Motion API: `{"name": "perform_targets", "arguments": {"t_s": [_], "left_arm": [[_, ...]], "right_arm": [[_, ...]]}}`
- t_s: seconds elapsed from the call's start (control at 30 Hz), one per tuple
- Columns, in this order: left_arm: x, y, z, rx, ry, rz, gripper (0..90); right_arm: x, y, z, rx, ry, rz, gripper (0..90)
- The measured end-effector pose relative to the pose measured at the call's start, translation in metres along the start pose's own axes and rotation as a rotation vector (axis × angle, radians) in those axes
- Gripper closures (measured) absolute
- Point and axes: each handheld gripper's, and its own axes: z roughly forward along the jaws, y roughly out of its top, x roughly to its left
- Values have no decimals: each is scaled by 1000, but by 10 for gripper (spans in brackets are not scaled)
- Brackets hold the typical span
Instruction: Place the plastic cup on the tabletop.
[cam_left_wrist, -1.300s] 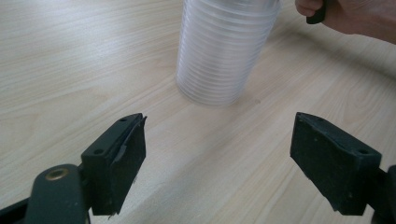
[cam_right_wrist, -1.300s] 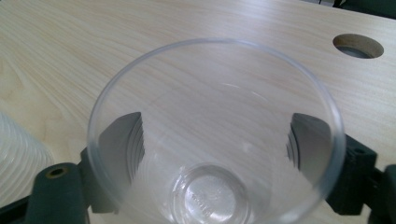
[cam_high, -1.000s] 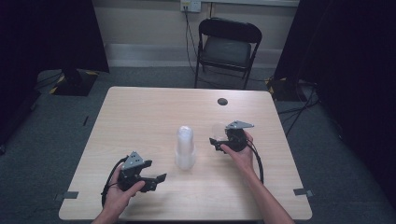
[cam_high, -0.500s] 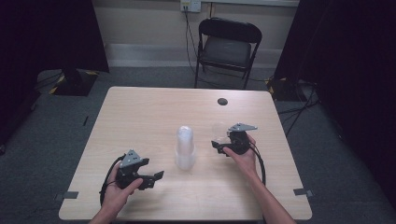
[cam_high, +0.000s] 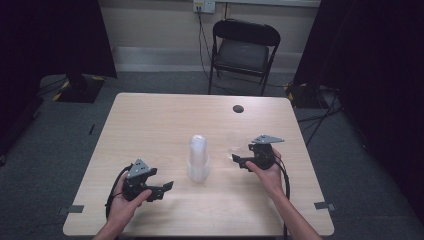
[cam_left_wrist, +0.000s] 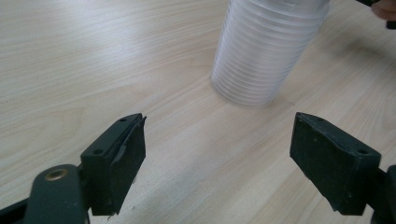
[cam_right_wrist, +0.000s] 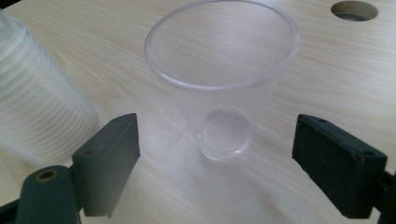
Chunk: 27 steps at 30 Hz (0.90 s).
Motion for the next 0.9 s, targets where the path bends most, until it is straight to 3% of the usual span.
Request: {"name": "perform_targets", "arguments": {"t_s": [0.47,0.67,0.8,0.9], "left_arm": [[2,1,0,1,12,-14,183],[1,0,-1,0,17,-16,184],[0,-1,-3,2,21,-19,184],[-1,-1,-4,4,21,-21,184]], "right_arm": [[7,-2,-53,-44,4,0,148],[8,-19,-69,-39,-29,-4,150],[4,-35,-80,-19,-39,36,151],[5,-43,-90,-24,-42,39,151]]}}
